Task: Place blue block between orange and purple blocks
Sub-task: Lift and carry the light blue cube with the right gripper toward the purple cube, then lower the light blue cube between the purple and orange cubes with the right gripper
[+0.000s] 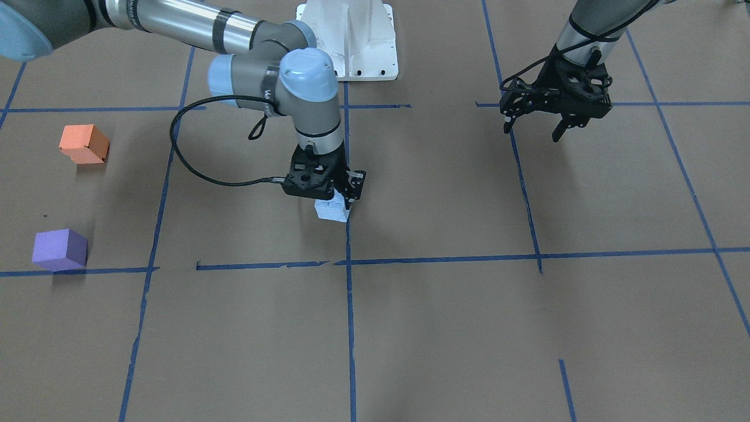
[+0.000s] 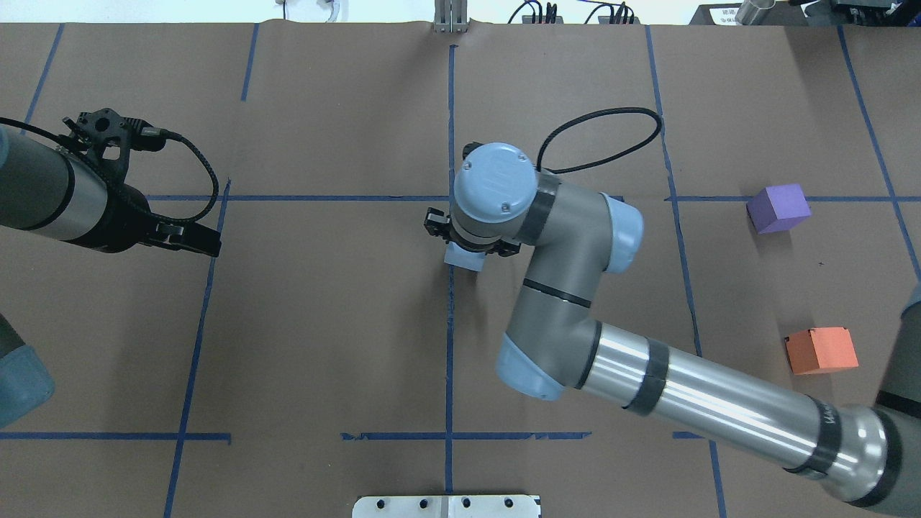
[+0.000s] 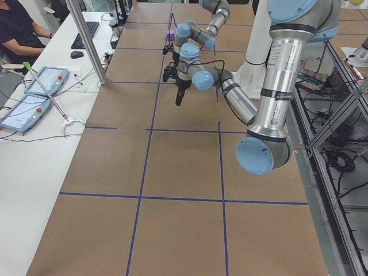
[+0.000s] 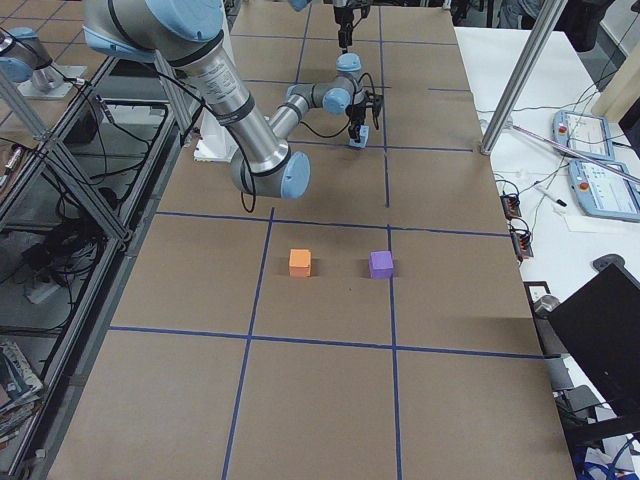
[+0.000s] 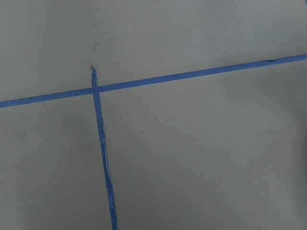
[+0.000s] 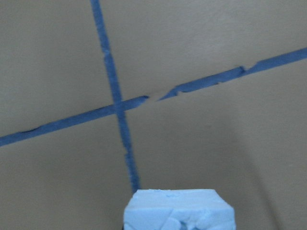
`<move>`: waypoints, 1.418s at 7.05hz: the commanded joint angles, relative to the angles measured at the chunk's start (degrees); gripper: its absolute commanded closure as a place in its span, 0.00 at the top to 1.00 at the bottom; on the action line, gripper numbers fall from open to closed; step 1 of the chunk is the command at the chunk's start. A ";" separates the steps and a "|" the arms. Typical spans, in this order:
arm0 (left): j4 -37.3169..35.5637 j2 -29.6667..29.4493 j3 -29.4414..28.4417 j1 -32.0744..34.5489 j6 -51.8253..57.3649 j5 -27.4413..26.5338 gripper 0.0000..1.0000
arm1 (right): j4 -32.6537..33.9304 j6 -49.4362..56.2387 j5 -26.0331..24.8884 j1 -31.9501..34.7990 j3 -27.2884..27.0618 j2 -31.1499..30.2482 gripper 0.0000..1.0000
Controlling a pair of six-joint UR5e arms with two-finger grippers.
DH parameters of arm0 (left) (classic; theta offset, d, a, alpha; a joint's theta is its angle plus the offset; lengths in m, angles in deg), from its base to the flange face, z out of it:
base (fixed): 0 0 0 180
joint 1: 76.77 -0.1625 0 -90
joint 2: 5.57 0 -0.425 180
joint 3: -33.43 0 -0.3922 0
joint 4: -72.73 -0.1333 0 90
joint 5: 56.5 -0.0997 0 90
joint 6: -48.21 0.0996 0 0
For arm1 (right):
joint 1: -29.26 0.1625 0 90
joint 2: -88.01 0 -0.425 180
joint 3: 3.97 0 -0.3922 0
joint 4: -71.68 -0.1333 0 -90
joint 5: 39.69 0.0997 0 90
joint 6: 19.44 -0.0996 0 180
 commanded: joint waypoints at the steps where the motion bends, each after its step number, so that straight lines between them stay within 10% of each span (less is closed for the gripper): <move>1: -0.03 0.09 -0.05 0.03 0.00 0.00 1.00 | 0.56 3.53 6.68 4.92 -17.68 -16.13 0.14; 4: -0.03 0.09 -0.05 0.03 -0.26 0.00 1.00 | 0.83 25.27 11.38 12.48 -30.83 -41.52 0.16; 6: -0.03 0.00 0.04 -0.05 -0.35 0.00 1.00 | -6.42 31.65 11.38 15.39 -28.15 -49.99 0.17; 10: -0.03 0.00 0.56 0.03 -0.53 -0.09 1.00 | -15.43 34.85 16.40 19.72 -18.92 -51.18 0.19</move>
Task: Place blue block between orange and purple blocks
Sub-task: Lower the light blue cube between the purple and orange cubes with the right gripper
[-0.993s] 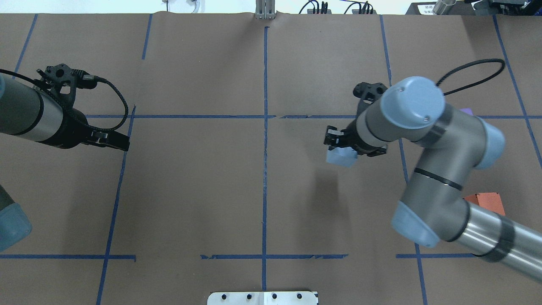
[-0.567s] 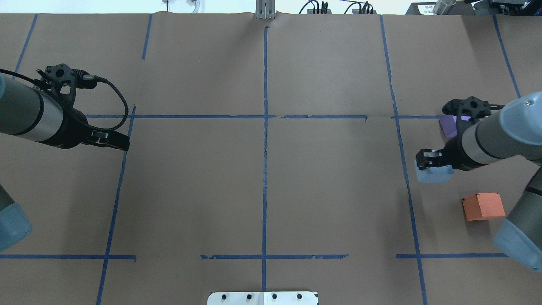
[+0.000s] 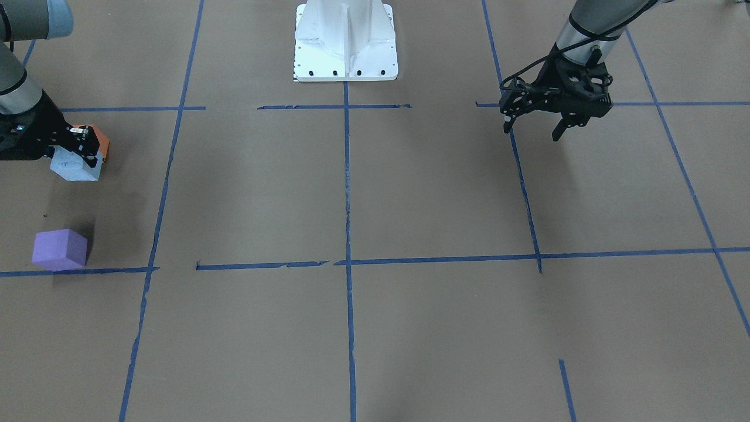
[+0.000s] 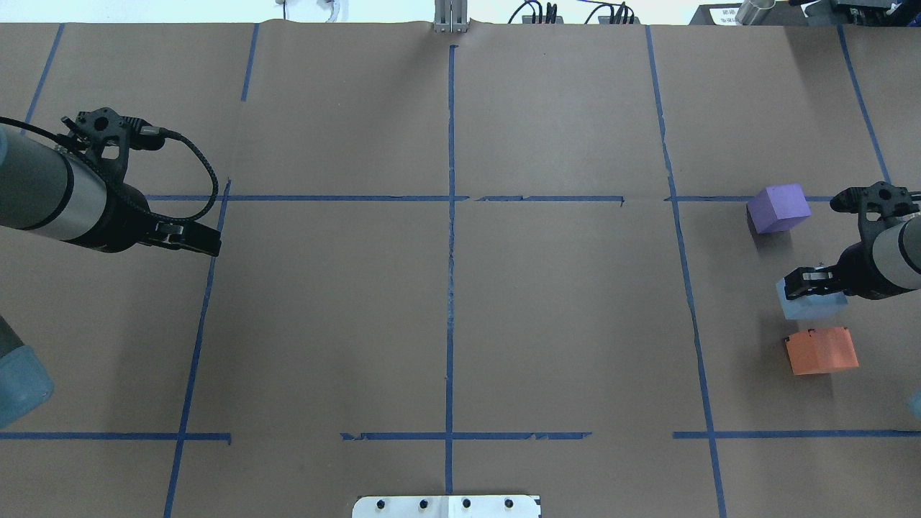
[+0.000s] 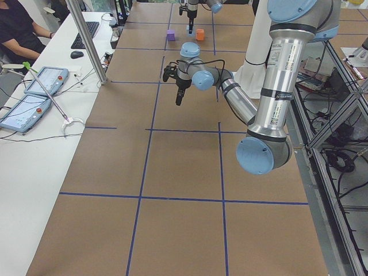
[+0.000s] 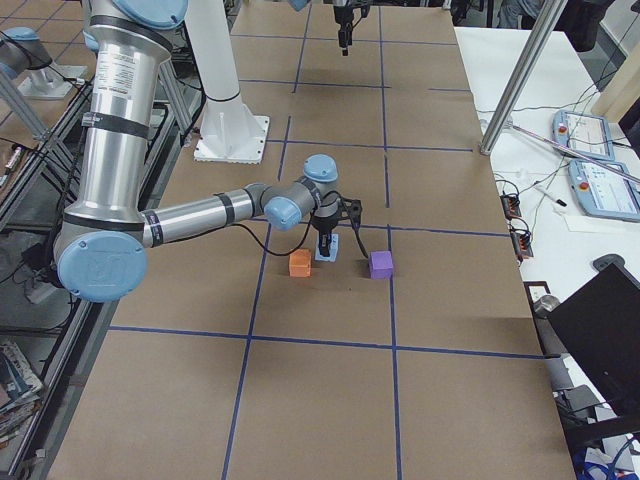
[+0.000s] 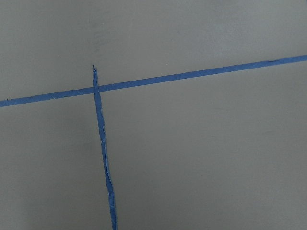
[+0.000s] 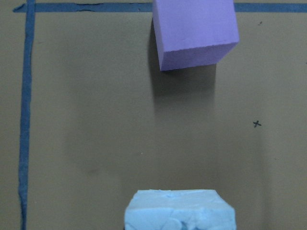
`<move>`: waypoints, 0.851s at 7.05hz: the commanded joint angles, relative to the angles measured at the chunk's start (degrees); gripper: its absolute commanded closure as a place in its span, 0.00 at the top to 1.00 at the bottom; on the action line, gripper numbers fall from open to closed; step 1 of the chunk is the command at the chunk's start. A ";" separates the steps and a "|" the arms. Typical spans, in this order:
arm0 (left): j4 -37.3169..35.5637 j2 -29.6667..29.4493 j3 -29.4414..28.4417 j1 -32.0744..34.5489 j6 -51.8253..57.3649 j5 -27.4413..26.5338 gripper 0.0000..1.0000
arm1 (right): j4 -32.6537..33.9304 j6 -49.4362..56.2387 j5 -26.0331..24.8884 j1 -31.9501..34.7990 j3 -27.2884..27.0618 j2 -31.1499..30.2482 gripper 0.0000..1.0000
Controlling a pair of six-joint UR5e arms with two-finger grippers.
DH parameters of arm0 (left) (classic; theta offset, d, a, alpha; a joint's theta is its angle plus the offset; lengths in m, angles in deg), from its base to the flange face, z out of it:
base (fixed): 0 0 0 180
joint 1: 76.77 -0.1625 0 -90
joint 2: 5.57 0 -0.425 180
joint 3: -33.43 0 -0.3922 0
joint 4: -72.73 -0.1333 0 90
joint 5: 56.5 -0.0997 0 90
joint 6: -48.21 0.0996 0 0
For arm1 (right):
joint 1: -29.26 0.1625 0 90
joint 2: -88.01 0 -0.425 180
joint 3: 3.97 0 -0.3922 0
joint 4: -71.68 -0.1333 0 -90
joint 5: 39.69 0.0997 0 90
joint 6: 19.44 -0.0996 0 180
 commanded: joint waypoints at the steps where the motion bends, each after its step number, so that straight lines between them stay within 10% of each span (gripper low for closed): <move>1: 0.00 0.09 0.42 0.01 -0.09 0.00 1.00 | -1.02 0.55 0.85 0.48 2.90 1.43 0.19; 6: 0.00 0.00 0.42 -0.07 -0.10 -0.09 1.00 | -1.11 1.08 0.68 0.83 7.65 4.16 0.19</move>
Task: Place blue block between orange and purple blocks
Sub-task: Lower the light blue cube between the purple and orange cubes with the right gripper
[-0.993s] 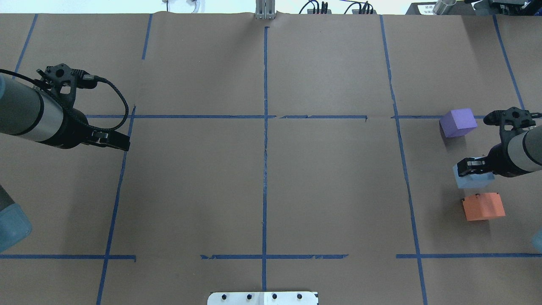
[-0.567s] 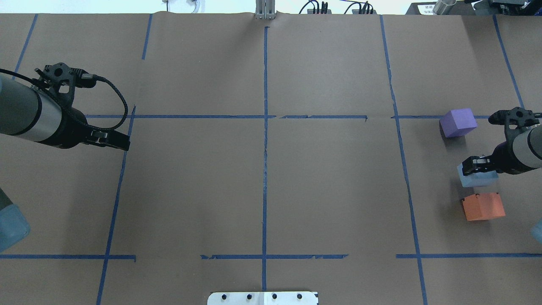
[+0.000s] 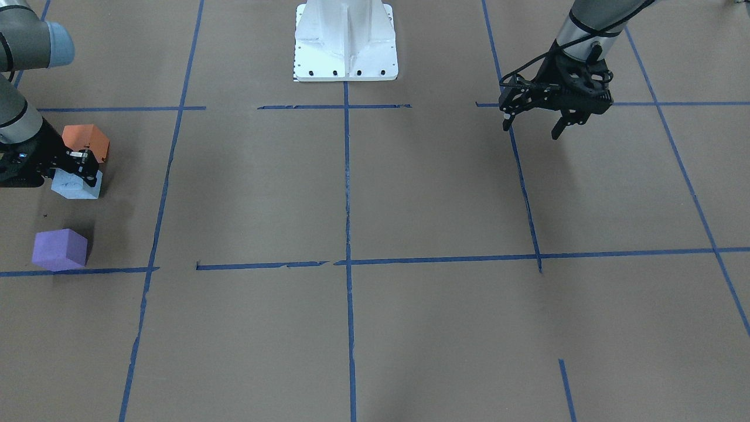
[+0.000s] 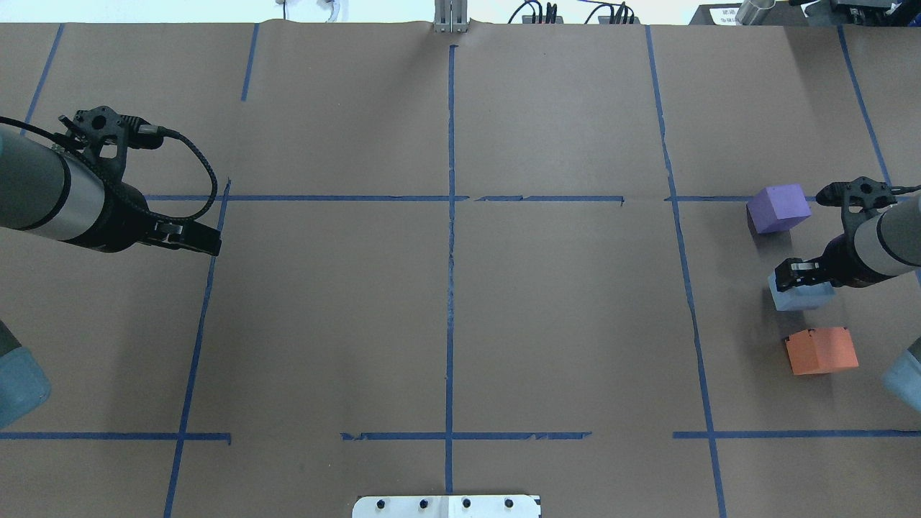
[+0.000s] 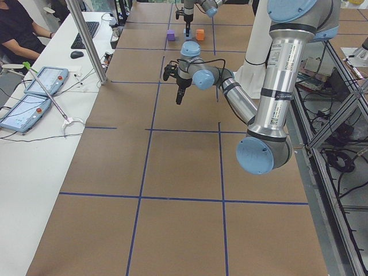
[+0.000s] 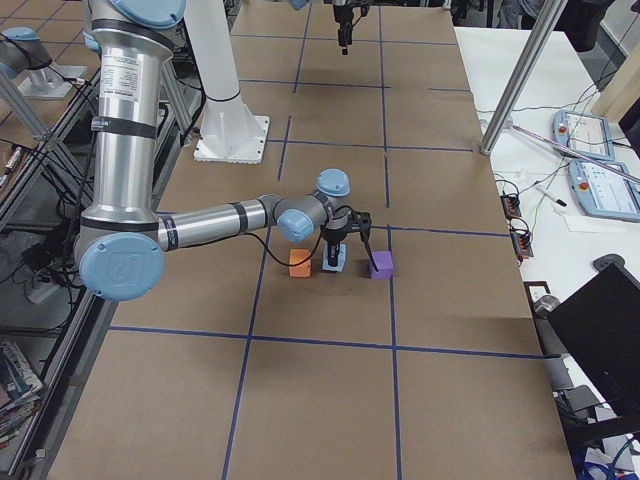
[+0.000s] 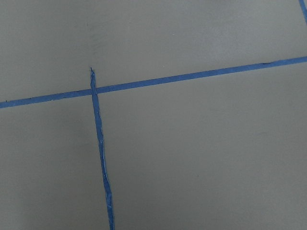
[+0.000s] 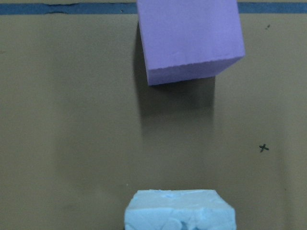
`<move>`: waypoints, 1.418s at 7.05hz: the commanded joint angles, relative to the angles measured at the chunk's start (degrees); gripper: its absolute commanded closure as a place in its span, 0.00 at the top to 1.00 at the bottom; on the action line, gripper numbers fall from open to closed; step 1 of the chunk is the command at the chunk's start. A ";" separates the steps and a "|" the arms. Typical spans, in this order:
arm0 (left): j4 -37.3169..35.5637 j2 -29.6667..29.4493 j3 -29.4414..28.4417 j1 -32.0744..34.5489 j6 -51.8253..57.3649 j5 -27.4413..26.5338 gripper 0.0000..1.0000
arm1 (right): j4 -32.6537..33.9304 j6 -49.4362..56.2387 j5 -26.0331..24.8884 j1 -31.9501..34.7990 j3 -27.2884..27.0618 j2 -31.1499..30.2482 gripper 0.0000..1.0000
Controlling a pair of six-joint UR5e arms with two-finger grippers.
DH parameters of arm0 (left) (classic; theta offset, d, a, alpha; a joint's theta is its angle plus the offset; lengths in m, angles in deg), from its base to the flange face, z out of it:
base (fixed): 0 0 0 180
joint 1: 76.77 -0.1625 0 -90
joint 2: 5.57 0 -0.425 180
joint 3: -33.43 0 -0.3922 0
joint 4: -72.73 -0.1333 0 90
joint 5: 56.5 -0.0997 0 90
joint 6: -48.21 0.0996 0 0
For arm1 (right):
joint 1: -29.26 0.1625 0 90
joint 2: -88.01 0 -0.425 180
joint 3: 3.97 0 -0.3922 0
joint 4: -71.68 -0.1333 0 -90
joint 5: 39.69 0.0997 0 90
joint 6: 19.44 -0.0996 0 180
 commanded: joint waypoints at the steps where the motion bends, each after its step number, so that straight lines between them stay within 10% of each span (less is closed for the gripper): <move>1: 0.00 -0.01 0.09 -0.03 -0.05 -0.05 1.00 | -0.09 0.40 -0.16 0.04 1.84 0.27 0.19; 8: 0.00 -0.01 0.09 0.06 0.04 -0.05 1.00 | 0.00 0.76 -0.25 0.74 2.38 1.77 0.28; 10: 0.00 -0.01 0.09 0.06 0.04 -0.05 1.00 | 0.00 0.76 -0.51 0.74 2.47 1.77 0.84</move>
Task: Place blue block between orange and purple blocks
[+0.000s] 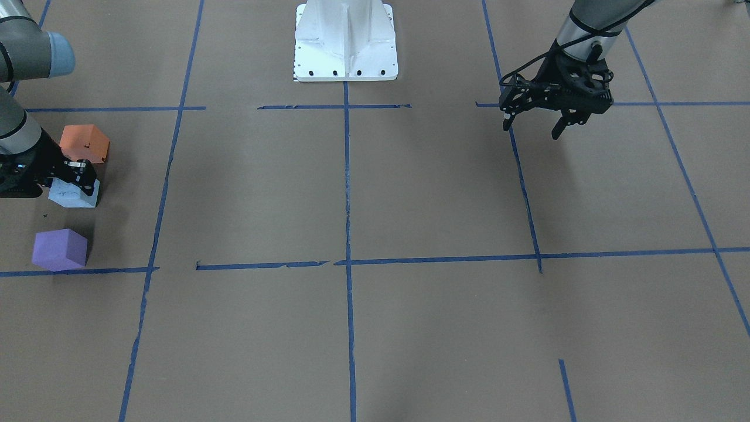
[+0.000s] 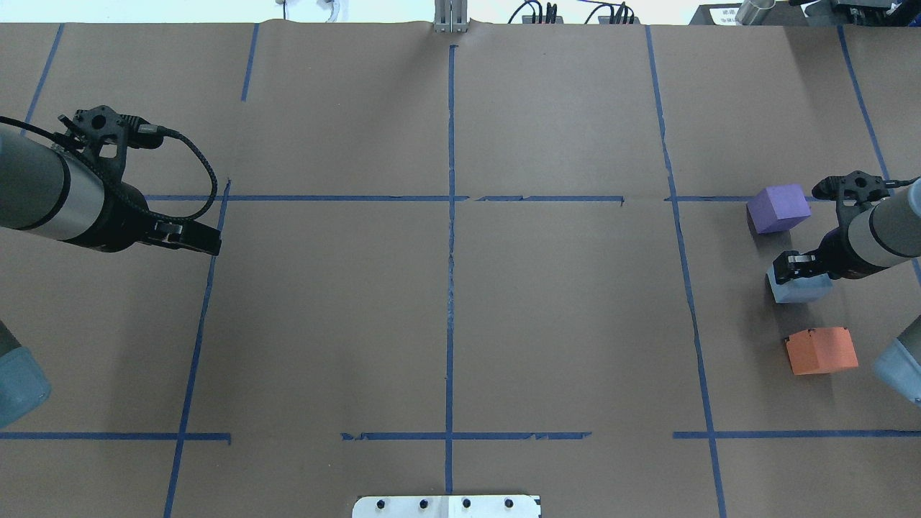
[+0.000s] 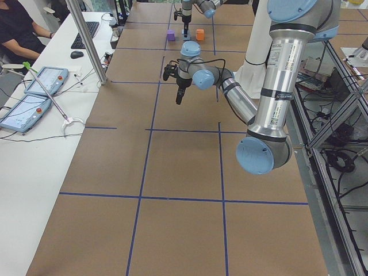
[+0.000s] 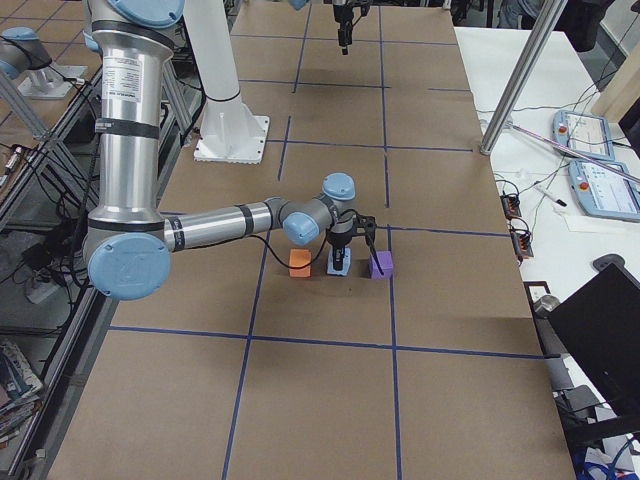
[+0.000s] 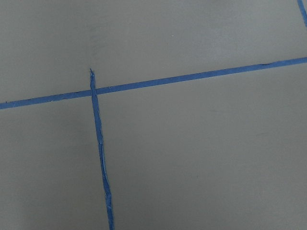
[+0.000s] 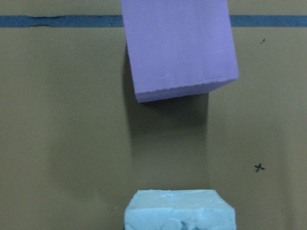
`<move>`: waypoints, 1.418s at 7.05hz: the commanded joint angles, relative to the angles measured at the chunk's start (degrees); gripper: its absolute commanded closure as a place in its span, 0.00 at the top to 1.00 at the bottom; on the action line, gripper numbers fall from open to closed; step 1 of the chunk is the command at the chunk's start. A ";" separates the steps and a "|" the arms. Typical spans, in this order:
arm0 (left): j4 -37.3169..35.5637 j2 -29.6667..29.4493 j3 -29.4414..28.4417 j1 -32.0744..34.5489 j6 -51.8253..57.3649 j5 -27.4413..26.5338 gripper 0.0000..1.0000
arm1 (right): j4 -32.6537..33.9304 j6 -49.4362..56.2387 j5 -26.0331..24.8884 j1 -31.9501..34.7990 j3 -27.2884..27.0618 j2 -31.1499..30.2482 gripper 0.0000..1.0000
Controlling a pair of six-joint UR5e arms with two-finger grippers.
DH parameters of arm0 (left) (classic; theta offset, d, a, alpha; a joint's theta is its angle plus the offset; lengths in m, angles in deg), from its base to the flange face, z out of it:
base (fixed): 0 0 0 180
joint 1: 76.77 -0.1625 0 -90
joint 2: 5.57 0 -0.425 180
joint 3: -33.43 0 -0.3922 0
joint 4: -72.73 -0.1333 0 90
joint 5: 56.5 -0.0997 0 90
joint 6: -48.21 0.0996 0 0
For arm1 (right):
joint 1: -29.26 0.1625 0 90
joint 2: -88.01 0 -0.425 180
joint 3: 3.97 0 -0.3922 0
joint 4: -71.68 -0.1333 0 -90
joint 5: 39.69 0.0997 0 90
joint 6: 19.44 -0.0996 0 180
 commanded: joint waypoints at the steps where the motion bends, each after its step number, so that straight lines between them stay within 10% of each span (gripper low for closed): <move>1: 0.00 0.00 0.03 -0.09 -0.09 0.09 1.00 | -0.09 -0.22 -0.68 0.05 0.04 0.00 1.00; 6: -0.09 6.91 -0.06 1.66 10.49 0.08 1.00 | 0.26 6.59 5.17 11.43 -6.73 -4.65 1.00; 10: -3.40 12.64 -1.98 16.48 35.62 8.24 1.00 | 2.01 31.52 14.08 28.50 -4.38 -12.73 1.00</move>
